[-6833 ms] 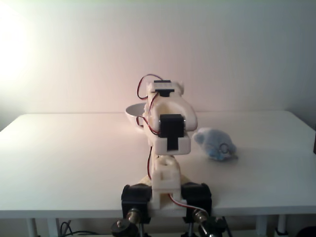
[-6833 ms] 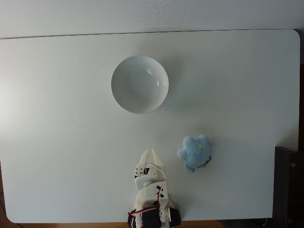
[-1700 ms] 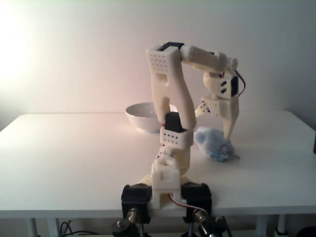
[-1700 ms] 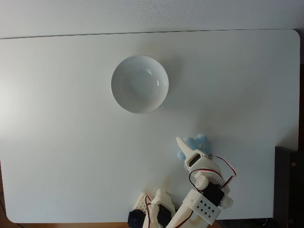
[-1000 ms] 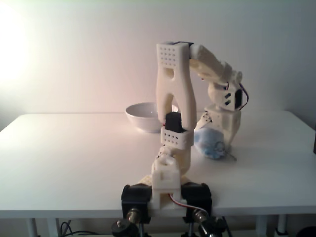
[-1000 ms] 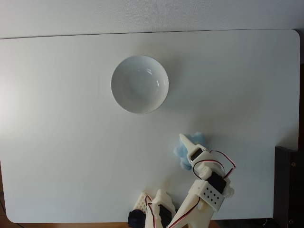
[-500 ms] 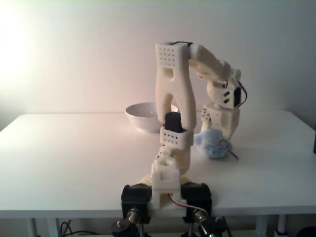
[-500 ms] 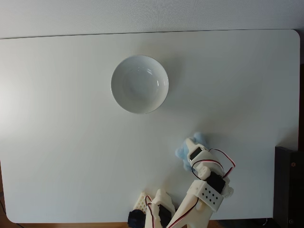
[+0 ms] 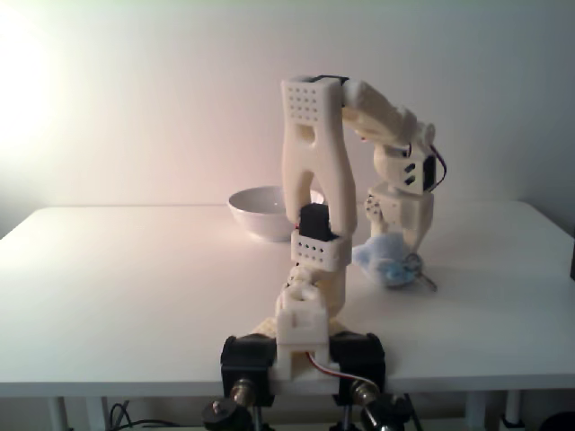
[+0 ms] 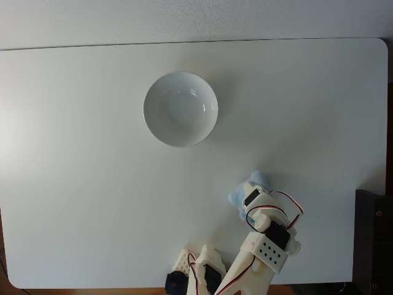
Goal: Grasp a skyblue doll and put it into the bowl.
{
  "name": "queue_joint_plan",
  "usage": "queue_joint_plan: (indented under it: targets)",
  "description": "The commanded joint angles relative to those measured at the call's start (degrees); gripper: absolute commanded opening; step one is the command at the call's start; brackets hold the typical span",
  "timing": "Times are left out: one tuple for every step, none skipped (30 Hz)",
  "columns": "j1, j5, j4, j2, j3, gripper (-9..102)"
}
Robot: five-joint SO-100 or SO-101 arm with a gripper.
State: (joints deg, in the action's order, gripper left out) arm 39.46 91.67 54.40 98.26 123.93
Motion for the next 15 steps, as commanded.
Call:
queue_joint_plan:
  targets:
    - [-1.5, 0.4, -0.9, 3.7, -1.2, -1]
    - [-2.2, 0.4, -1.6, 4.7, -1.2, 0]
    - [-2.5, 0.4, -2.5, 5.5, -1.1, 0]
    - [-2.6, 0.4, -3.6, 6.3, -1.1, 0]
    - [-2.6, 0.4, -4.7, 7.2, -1.1, 0]
    - [-3.1, 0.4, -5.6, 8.3, -1.1, 0]
    - [-3.8, 0.4, -6.5, 9.7, -1.1, 0]
    - [-4.4, 0.4, -7.2, 11.1, -1.1, 0]
    - [-4.7, 0.4, -7.7, 12.7, -1.1, 0]
    - [-5.1, 0.4, -8.1, 14.3, -1.1, 0]
    - [-5.4, 0.4, -8.3, 16.0, -1.1, 0]
    - [-5.9, 0.4, -8.3, 17.6, -1.2, 1]
    - [-6.5, 0.4, -8.3, 19.2, -1.2, 1]
    - [-7.2, 0.4, -8.3, 20.7, -1.2, 1]
    - [-7.9, 0.4, -8.3, 22.2, -1.2, 1]
